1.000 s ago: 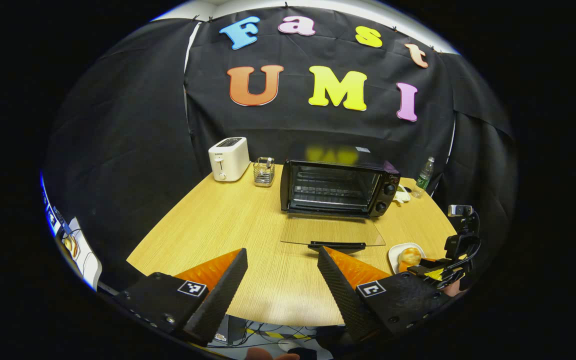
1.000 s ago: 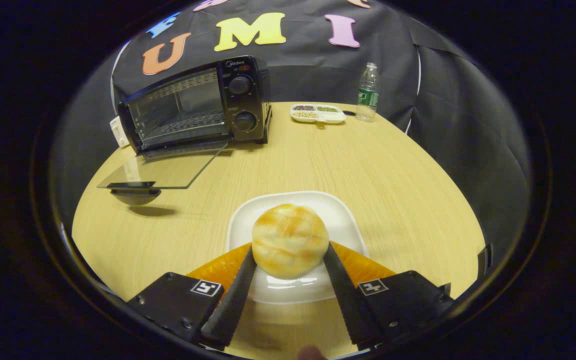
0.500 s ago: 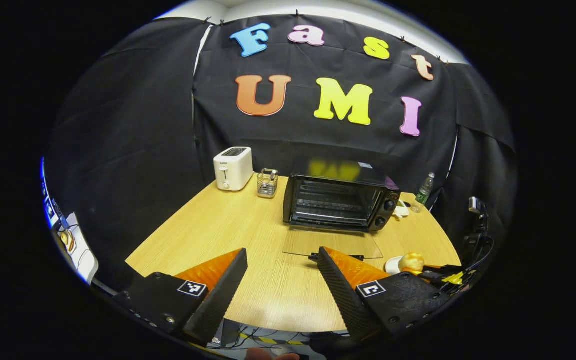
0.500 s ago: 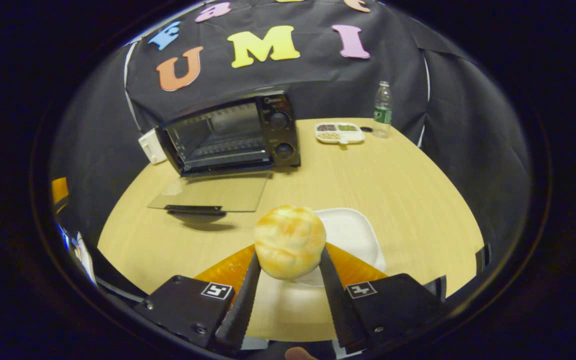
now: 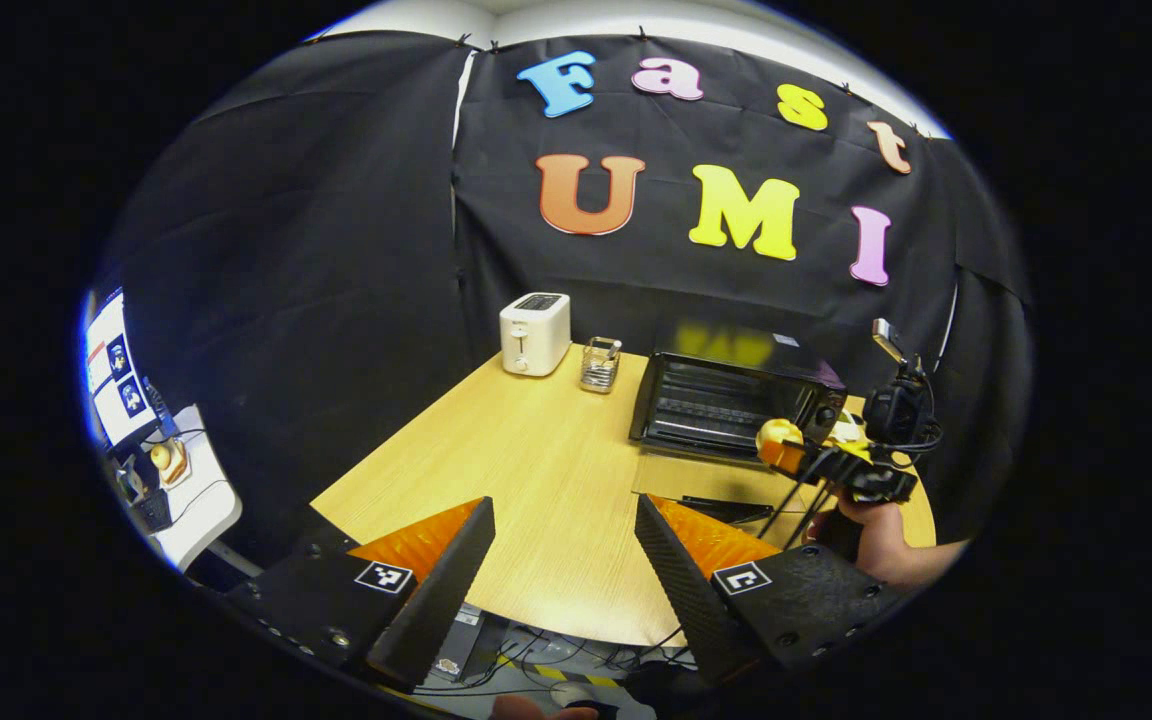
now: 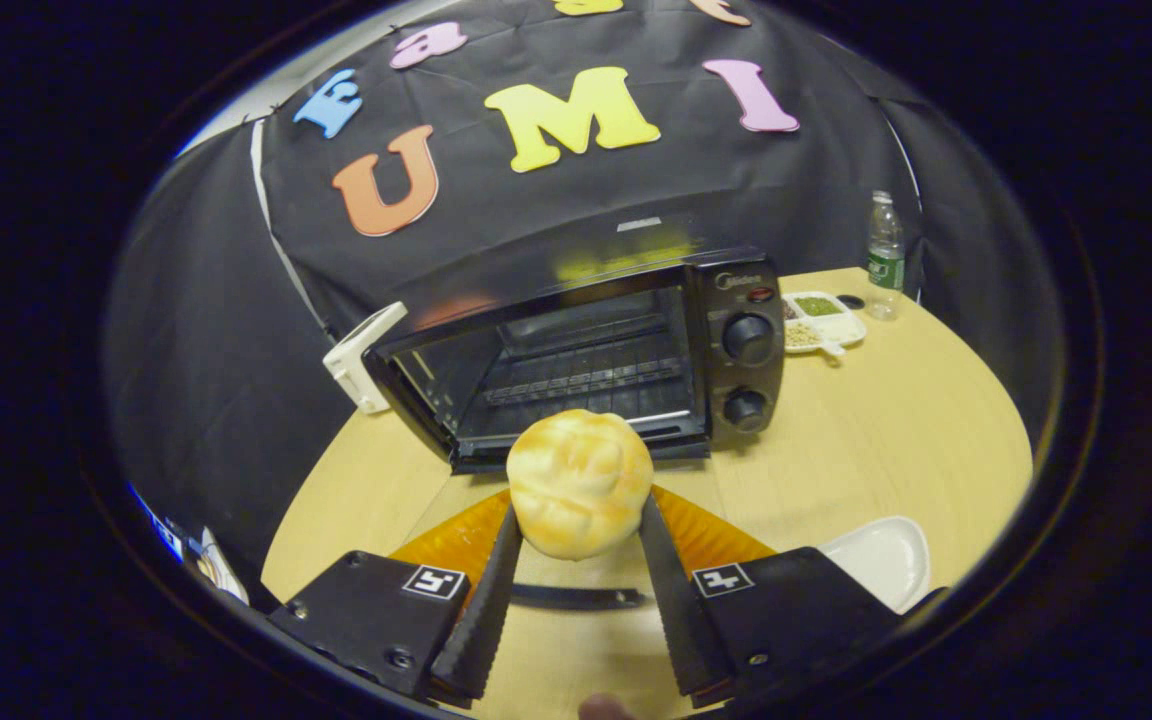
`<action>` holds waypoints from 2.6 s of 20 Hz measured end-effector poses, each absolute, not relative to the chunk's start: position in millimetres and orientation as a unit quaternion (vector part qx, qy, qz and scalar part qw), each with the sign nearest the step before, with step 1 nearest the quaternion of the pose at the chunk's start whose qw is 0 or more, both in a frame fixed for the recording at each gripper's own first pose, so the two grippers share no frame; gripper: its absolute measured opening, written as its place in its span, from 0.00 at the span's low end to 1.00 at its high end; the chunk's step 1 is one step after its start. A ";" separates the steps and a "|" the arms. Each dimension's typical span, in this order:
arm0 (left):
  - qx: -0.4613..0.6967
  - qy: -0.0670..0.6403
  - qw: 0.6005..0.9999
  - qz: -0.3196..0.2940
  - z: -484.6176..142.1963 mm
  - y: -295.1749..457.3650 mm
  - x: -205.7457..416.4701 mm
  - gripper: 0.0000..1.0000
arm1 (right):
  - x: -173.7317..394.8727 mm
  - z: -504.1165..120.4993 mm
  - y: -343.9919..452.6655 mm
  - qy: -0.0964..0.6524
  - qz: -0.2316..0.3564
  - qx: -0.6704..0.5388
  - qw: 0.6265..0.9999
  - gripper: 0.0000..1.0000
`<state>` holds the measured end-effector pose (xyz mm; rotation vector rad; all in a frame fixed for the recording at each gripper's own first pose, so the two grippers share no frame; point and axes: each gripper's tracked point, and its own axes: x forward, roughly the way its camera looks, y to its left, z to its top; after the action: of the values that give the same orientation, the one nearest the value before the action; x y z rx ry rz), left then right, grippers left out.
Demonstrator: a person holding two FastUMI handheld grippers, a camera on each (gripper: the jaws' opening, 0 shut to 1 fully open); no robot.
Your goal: Open the electric oven with the left hand, put the food in, and close the electric oven.
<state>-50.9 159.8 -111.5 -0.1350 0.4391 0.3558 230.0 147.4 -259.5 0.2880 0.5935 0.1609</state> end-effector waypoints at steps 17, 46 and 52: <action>-0.091 0.236 0.932 0.260 -100.3 153.6 -14.6 0.93 | 368.3 -297.0 186.6 0.254 0.040 0.164 0.952 0.79; -0.088 0.253 0.962 -0.054 -196.3 75.6 9.1 0.93 | 47.7 -173.5 66.0 0.211 0.008 0.039 0.977 0.97; -0.094 0.310 0.942 -0.086 -269.1 17.2 44.1 0.93 | 17.8 -159.1 -1.7 0.221 -0.040 0.015 0.974 0.97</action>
<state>44.1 17.2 -269.1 -0.1911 0.6315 -0.1761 17.8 -1.7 -159.1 0.0301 0.4450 -0.0807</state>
